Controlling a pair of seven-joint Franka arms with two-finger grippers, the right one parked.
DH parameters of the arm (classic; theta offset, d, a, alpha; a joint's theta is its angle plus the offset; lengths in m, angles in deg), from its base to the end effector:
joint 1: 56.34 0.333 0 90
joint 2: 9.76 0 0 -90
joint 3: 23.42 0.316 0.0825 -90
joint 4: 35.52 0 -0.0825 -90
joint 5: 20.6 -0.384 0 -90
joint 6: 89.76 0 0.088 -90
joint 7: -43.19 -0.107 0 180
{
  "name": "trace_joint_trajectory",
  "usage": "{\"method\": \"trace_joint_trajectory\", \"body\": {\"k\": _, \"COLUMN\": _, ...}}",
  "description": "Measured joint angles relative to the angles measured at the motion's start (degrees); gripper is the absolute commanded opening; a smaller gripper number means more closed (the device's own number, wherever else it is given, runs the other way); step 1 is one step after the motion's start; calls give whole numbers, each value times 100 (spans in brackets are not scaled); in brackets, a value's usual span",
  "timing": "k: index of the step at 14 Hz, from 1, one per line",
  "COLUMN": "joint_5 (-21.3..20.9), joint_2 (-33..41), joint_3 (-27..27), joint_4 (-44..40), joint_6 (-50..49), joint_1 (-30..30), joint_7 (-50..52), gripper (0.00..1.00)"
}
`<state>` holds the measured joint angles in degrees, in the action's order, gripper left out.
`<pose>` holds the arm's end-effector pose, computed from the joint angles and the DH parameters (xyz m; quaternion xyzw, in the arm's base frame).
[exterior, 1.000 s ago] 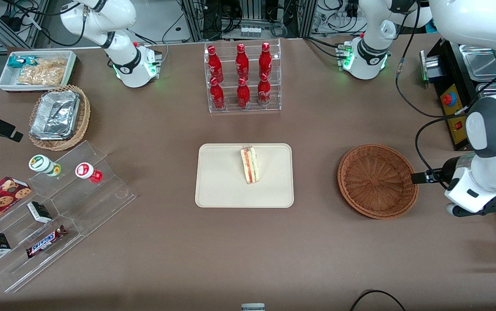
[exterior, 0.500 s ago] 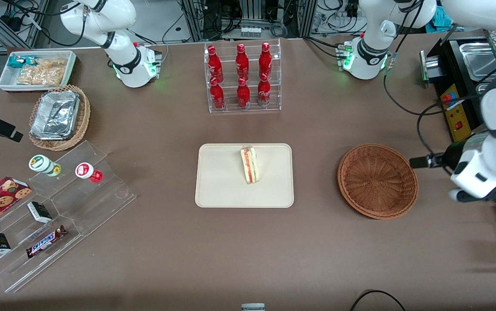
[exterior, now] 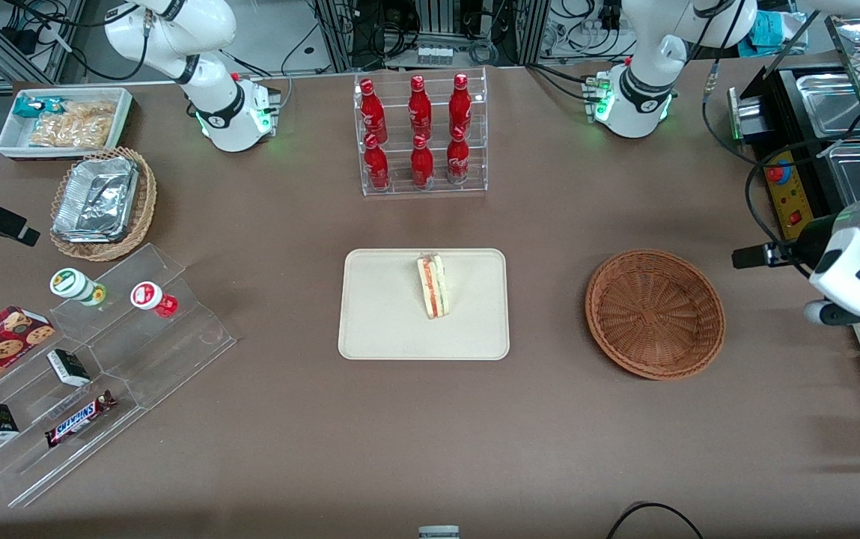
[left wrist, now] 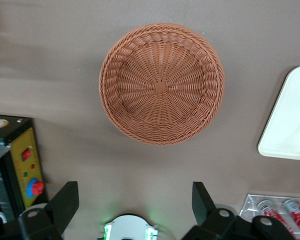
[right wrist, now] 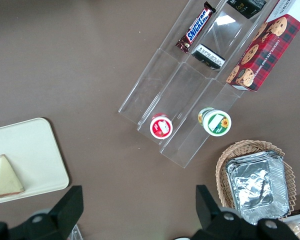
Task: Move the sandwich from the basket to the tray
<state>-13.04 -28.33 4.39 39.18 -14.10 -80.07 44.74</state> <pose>0.6126 -0.0199 0.5559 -0.9899 -0.0405 0.1356 0.0068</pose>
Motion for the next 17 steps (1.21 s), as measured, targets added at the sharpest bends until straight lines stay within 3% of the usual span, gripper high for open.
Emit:
{"method": "trace_joint_trajectory", "body": {"k": 3, "joint_5": -816, "joint_2": 641, "joint_3": -2237, "joint_4": 168, "joint_6": -6, "joint_1": 1829, "joint_7": 88, "gripper": 100}}
{"method": "trace_joint_trajectory", "body": {"k": 5, "joint_5": -951, "joint_2": 1051, "joint_3": -3178, "joint_4": 573, "joint_6": 62, "joint_1": 2590, "joint_7": 255, "gripper": 100}}
{"method": "trace_joint_trajectory", "body": {"k": 9, "joint_5": -937, "joint_2": 1837, "joint_3": -3438, "joint_4": 1770, "joint_6": 660, "joint_1": 2679, "joint_7": 746, "gripper": 100}}
{"method": "trace_joint_trajectory", "body": {"k": 13, "joint_5": -934, "joint_2": 2005, "joint_3": -3830, "joint_4": 1860, "joint_6": 681, "joint_1": 2704, "joint_7": 1365, "gripper": 100}}
{"method": "trace_joint_trajectory", "body": {"k": 17, "joint_5": -930, "joint_2": 2009, "joint_3": -3854, "joint_4": 1837, "joint_6": 682, "joint_1": 2704, "joint_7": 1685, "gripper": 100}}
